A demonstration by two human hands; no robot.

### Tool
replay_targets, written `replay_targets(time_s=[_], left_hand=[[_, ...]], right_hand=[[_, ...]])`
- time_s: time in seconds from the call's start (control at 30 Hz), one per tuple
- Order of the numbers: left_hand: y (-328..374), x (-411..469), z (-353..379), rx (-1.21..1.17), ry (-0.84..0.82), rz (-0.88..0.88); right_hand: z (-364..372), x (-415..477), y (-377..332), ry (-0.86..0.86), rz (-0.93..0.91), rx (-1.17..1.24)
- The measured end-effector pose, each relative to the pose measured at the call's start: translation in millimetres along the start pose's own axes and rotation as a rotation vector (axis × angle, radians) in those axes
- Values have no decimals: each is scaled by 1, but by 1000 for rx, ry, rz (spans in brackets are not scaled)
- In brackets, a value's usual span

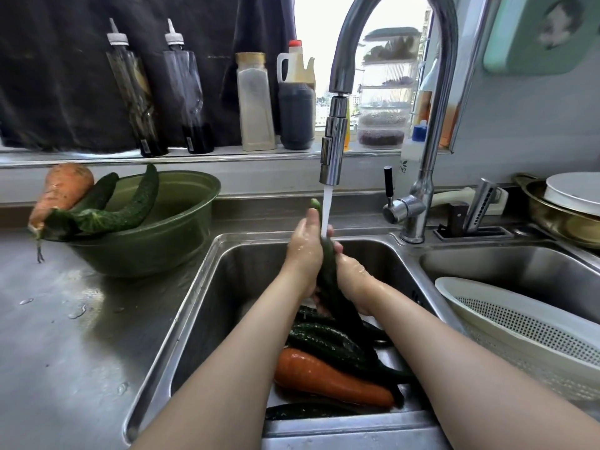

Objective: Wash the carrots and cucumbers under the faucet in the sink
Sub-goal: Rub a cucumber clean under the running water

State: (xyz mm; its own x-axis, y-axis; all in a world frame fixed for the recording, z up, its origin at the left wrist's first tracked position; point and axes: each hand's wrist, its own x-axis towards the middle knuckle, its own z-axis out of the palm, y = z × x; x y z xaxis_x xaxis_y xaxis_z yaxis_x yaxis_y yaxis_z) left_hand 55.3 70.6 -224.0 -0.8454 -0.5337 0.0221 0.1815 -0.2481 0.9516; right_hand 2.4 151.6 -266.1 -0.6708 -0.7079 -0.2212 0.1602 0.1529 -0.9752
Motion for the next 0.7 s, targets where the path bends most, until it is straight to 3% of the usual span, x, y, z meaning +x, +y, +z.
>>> replay_targets(time_s=[0.1, 0.17, 0.33, 0.53, 0.63, 0.7], left_hand=[[4, -4, -2, -63, -203, 7], [9, -6, -4, -146, -255, -23], [13, -3, 1, -225, 102, -66], [19, 10, -10, -416, 286, -45], [12, 18, -17, -369, 300, -6], [8, 19, -17, -344, 179, -11]], right_hand=[[-11, -7, -3, -52, -5, 67], [-16, -12, -7, -105, 57, 45], [-3, -14, -10, -192, 81, 23], [1, -6, -3, -159, 38, -52], [1, -8, -2, -104, -110, -44], [2, -10, -5, -54, -160, 31]])
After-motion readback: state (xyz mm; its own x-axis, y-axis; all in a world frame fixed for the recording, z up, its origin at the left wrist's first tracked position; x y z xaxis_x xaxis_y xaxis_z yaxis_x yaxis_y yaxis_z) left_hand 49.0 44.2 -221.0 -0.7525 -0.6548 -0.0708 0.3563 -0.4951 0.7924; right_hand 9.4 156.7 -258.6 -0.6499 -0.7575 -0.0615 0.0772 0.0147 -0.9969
